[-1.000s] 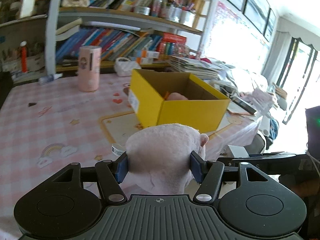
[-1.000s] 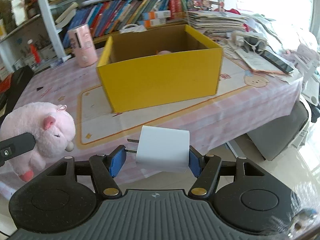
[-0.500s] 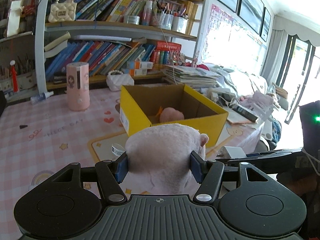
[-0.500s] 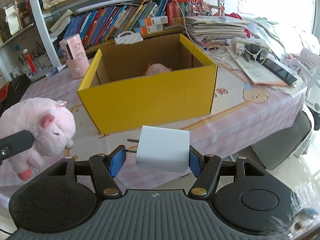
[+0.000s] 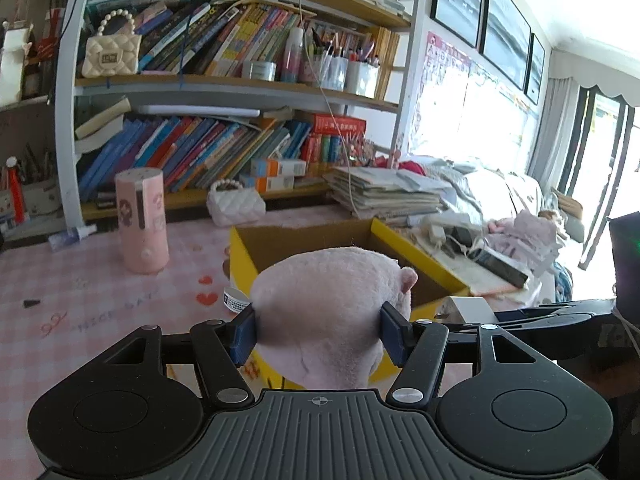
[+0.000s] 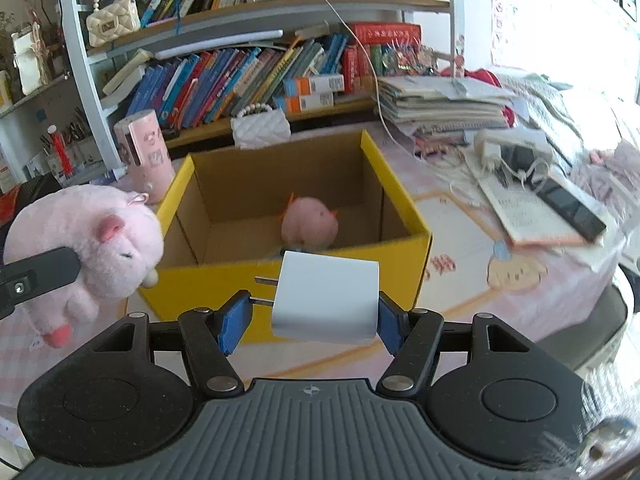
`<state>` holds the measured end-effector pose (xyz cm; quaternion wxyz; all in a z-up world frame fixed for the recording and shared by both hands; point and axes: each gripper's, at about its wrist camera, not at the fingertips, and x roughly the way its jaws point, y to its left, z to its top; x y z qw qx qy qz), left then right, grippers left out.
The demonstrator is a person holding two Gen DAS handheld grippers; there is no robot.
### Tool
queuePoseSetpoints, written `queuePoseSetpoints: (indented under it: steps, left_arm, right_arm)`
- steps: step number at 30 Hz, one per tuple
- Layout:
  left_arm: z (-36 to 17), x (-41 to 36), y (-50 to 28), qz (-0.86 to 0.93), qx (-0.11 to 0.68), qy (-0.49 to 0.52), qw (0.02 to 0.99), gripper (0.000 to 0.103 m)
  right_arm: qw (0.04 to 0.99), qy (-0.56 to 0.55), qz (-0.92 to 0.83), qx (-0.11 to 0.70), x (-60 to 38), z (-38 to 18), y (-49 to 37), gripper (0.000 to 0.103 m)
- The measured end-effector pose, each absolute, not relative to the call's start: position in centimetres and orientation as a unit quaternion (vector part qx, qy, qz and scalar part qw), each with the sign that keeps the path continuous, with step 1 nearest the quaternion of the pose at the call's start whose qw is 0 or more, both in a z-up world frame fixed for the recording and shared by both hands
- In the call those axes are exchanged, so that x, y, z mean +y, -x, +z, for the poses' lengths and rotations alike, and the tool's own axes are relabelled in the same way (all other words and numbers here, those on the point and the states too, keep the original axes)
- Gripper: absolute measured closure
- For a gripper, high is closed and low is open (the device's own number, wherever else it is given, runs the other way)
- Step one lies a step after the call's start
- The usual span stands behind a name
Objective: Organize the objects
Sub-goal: 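Lift the pig and charger and carry both toward the yellow box, then lower the pig into the box with the left gripper while the right lowers the charger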
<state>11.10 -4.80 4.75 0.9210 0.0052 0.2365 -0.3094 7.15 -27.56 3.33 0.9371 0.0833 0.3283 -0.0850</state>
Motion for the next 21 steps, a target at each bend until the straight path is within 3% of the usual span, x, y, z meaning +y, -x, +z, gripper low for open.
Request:
queuePoseSetpoints:
  steps: [21]
  left_arm:
    - [1.7, -13.7, -18.1, -0.255, 0.270, -0.102, 0.923, 0.042]
  right_arm:
    - [0.943, -0.042, -0.004, 0.330, -32.7, 2.6, -18.3, 0.041]
